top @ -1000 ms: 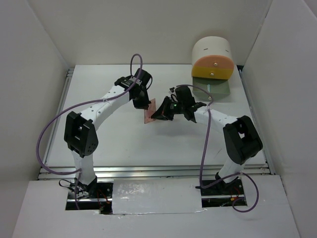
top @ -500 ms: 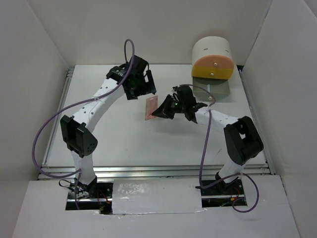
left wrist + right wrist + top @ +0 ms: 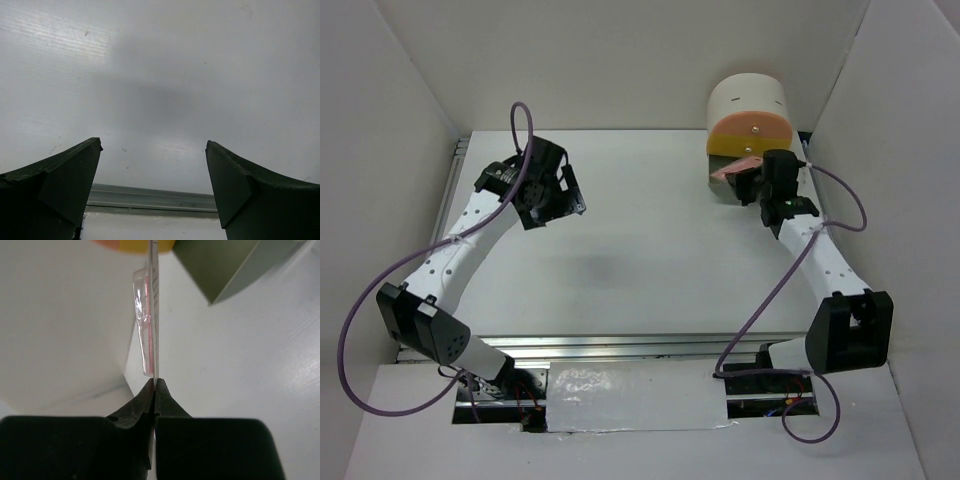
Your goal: Organize the makeup
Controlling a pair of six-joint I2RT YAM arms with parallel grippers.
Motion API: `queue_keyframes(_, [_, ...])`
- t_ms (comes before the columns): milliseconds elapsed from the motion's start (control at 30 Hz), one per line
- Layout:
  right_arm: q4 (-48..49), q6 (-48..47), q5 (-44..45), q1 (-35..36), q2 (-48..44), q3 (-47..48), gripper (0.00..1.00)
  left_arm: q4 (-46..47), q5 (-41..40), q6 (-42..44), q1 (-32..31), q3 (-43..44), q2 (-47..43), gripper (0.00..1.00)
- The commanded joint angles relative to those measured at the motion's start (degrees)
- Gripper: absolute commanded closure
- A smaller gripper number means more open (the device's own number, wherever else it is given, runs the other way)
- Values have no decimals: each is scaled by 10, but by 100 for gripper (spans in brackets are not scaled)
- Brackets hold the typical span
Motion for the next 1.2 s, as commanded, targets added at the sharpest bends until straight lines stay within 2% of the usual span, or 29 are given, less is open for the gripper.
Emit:
queue_keyframes(0, [-69,67,93,-34,6,47,100,10,-3,11,8,-41,-32,1])
queue_keyframes(200, [-107,62,69,-92,114,138,100,-9,11,21,16,-36,-37,1])
queue_keyframes(467, [-120,73,74,-94,191,199,100,-26,28,29,18,-28,-46,1])
queue_keyframes(600, [-113,76,70,-95,220,218,100,-34,30,30,18,-32,-54,1])
queue_keyframes(733, [-94,97,61,-95,240,220,91,-42,26,31,18,-35,-61,1])
queue_keyframes(1000, [-55,116,41,-95,281,215,89,-56,21,26,18,-50,-82,1])
queue_keyframes(1067, [-36,110,33,-95,286,214,83,-57,21,27,18,-56,-84,1])
queue_keyframes(1100, [-28,105,21,-95,293,219,68,-58,21,28,18,-58,-87,1])
queue_keyframes(1167, [-20,95,10,-95,300,231,55,-59,24,26,18,-65,-88,0])
